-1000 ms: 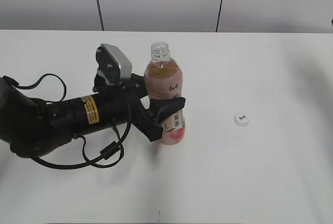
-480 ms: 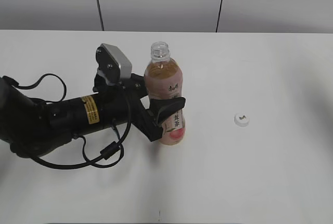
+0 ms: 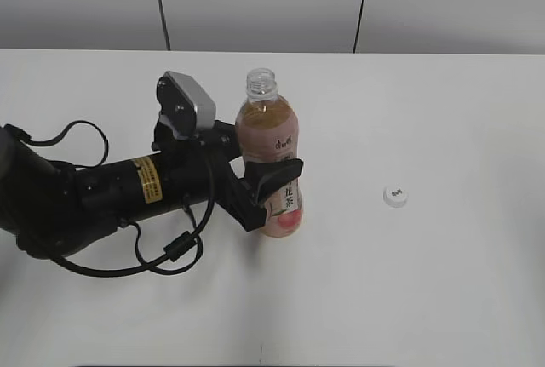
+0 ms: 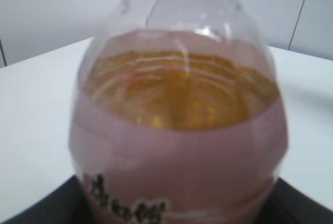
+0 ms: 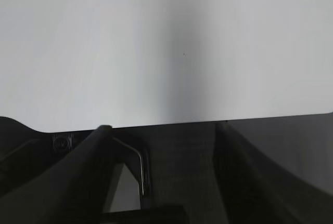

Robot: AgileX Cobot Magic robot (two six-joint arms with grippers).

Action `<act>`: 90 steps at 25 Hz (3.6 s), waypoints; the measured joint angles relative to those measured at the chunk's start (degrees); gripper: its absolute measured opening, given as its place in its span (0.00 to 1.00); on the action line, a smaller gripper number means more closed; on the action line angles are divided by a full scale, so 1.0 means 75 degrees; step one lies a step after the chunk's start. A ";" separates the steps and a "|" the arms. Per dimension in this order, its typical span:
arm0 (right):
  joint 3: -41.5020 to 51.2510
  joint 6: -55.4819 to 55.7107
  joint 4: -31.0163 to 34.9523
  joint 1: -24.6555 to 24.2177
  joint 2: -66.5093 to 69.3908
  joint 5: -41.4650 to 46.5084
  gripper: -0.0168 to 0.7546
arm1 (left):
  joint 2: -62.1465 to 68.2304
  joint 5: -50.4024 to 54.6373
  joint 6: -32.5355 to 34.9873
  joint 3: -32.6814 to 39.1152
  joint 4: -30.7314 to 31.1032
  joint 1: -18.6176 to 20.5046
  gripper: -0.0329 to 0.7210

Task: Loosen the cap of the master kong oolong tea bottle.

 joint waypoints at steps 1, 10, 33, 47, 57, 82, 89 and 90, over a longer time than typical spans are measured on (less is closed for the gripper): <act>0.0231 0.0034 0.0000 0.0000 -0.0565 -0.0100 0.62 | 0.0000 0.0000 0.0000 0.0000 0.0000 0.0000 0.60; 0.1783 0.0086 -0.0060 0.0000 -0.3646 -0.0569 0.62 | 0.0000 0.0000 0.0000 0.0000 -0.0023 0.0000 0.60; 0.1825 0.0088 -0.0170 0.0000 -0.6181 -0.0603 0.62 | 0.0000 0.0061 0.0000 0.0000 0.0023 0.0000 0.77; 0.1825 0.0097 -0.0178 0.0000 -0.6181 -0.0630 0.62 | -0.0236 0.0018 -0.0196 0.0596 0.0046 0.0155 0.83; 0.1825 0.0103 -0.0184 0.0000 -0.6181 -0.0648 0.62 | -0.0509 0.0154 -0.0196 0.0768 0.0019 0.0392 0.83; 0.1825 0.0103 -0.0184 0.0000 -0.6181 -0.0648 0.62 | -0.1929 0.2736 -0.1768 0.0770 0.1017 0.0392 0.82; 0.1825 0.0103 -0.0191 0.0000 -0.6181 -0.0648 0.62 | -0.2612 0.3923 -0.2803 0.0776 0.1813 0.0392 0.82; 0.1825 0.0103 -0.0191 0.0000 -0.6181 -0.0648 0.62 | -0.2737 0.3935 -0.2853 0.0776 0.1895 0.0392 0.82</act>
